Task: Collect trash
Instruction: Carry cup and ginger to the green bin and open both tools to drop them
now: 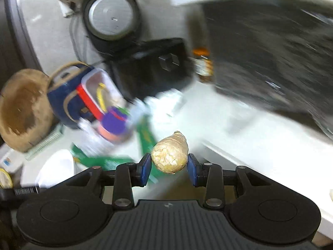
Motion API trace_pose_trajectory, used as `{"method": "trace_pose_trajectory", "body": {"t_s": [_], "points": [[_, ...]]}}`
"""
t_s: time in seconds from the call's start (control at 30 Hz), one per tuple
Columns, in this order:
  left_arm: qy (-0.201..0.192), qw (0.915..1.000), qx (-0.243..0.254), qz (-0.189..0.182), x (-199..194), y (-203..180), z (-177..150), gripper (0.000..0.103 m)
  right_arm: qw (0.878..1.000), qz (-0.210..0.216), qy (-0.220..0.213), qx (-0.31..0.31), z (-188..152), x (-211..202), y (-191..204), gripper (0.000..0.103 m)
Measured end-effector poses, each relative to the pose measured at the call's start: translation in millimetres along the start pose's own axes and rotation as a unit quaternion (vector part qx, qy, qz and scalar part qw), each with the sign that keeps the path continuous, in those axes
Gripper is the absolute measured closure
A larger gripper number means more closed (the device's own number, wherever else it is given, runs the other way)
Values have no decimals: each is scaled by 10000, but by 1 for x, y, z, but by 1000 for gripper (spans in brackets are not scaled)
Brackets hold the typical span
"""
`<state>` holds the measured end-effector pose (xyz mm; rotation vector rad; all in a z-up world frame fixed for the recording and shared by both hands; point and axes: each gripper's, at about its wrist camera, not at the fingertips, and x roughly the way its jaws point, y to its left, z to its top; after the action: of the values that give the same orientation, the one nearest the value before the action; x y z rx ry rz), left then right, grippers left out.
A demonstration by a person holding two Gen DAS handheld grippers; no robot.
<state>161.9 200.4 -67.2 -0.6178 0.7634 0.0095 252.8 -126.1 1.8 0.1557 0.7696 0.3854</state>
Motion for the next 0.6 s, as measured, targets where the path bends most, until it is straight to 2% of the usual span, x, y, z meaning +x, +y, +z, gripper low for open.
{"method": "trace_pose_trajectory", "body": {"t_s": [0.1,0.23,0.37,0.43,0.5,0.6], "points": [[217,9997,50,35,21,-21,-14,90,9992,-232,178,264,-25,-18,-39,67],[394,9987,312,93,35,-46,-28,90,9986,-498,132,120,-55,-39,-67,67],[677,9959,583,98,49,-64,-45,90,9971,-560,345,387,-77,-42,-95,67],[1019,9911,835,180,68,-74,-64,90,9957,-647,424,508,-86,-40,-105,67],[1346,9854,954,430,95,-76,-86,89,9944,-654,531,645,-97,-36,-113,67],[1843,9749,1065,655,146,-69,-124,88,9914,-653,786,813,-115,-29,-122,67]]}}
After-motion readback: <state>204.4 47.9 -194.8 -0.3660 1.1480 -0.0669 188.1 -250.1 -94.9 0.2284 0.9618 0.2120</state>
